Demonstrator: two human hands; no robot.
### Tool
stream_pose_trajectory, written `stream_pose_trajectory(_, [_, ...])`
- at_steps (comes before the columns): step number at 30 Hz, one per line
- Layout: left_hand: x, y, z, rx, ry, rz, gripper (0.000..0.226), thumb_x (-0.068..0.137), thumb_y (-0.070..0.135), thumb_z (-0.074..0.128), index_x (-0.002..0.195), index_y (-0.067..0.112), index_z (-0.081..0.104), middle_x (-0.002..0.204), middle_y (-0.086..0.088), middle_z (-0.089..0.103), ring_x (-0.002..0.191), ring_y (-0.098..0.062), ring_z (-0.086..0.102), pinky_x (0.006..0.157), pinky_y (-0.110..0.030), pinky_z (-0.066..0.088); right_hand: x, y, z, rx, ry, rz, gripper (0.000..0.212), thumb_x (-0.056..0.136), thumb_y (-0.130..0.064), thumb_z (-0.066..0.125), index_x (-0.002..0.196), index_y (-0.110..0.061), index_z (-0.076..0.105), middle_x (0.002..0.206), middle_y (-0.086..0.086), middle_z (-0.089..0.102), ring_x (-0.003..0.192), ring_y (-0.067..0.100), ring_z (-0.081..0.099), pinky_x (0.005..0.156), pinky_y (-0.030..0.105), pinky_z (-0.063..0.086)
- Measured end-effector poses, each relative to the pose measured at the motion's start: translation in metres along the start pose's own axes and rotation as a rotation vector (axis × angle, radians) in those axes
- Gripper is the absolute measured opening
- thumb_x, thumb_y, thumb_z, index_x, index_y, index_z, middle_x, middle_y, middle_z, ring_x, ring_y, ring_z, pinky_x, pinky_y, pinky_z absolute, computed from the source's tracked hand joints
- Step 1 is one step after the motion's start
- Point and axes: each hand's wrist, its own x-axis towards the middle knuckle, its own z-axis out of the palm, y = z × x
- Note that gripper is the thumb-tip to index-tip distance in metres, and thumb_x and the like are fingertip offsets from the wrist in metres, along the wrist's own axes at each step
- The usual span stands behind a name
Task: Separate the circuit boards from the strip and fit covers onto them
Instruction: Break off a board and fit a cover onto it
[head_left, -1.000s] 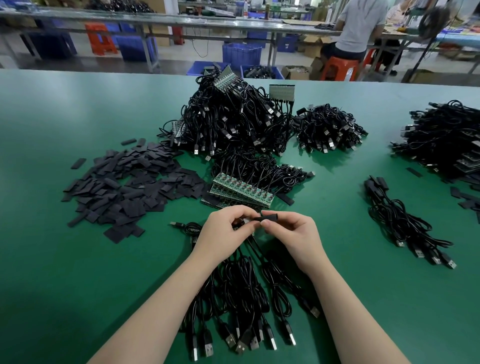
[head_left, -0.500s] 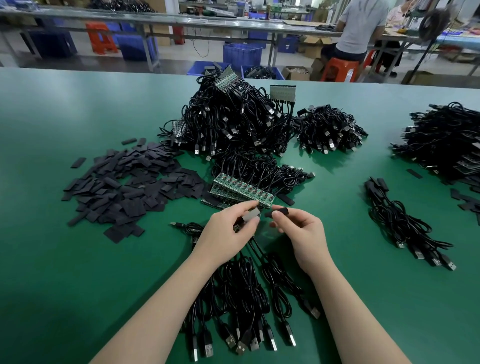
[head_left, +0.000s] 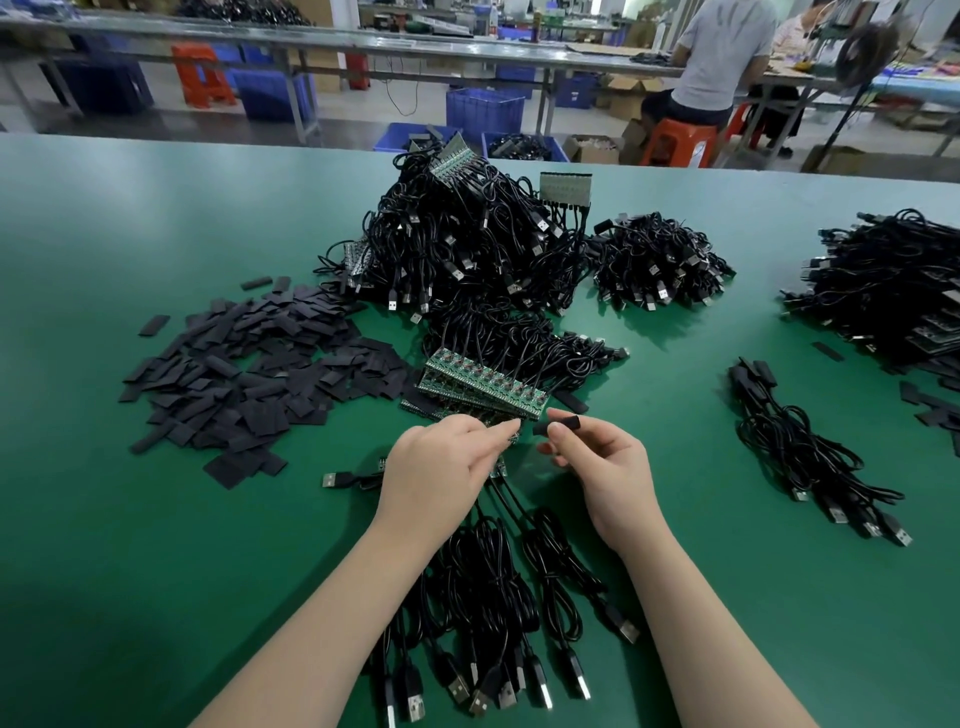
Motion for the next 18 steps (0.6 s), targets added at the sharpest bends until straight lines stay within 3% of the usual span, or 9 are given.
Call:
stream_pose_trajectory(6, [-0.0005, -0.0033, 0.0039, -0.123, -0.097, -0.048, 0.033, 0.095, 0.02, 0.061, 0.128, 0.021, 0.065, 0.096, 0.006, 0.066, 0.083, -0.012, 0.06, 0.073, -0.035, 0.051, -0.0013, -0.0012, 0.0003, -0.001, -0.028, -0.007, 0.014, 0.081, -0.022, 0.073, 0.091, -0.029, 0.079, 0.087, -0.001, 0.077, 0.077, 0.012, 0.071, 0.067, 0.017, 0.051])
stream_pose_trajectory(9, [-0.0004, -0.0059, 0.0048, -0.175, -0.097, -0.084, 0.032, 0.095, 0.022, 0.062, 0.127, 0.02, 0.066, 0.105, 0.007, 0.068, 0.097, -0.004, 0.057, 0.085, -0.023, 0.048, -0.0022, -0.0016, 0.0007, -0.036, -0.045, -0.01, 0.014, 0.079, -0.024, 0.073, 0.09, -0.031, 0.079, 0.085, -0.001, 0.077, 0.078, 0.01, 0.07, 0.071, 0.016, 0.052])
stream_pose_trajectory(12, [-0.0004, -0.0061, 0.005, -0.201, -0.109, -0.101, 0.029, 0.094, 0.022, 0.064, 0.123, 0.021, 0.068, 0.106, 0.009, 0.069, 0.102, -0.001, 0.055, 0.086, -0.005, 0.038, -0.003, -0.0019, 0.0012, -0.083, -0.052, -0.012, 0.014, 0.076, -0.028, 0.075, 0.088, -0.033, 0.079, 0.083, -0.002, 0.076, 0.077, 0.008, 0.068, 0.073, 0.018, 0.053])
stream_pose_trajectory(18, [-0.0003, -0.0069, 0.005, -0.207, -0.14, -0.12, 0.029, 0.095, 0.024, 0.063, 0.123, 0.025, 0.068, 0.105, 0.012, 0.069, 0.102, 0.0, 0.055, 0.085, -0.006, 0.038, -0.0029, -0.0024, 0.001, -0.072, -0.042, -0.013, 0.013, 0.077, -0.029, 0.074, 0.088, -0.032, 0.079, 0.092, -0.002, 0.077, 0.078, 0.008, 0.066, 0.078, 0.023, 0.056])
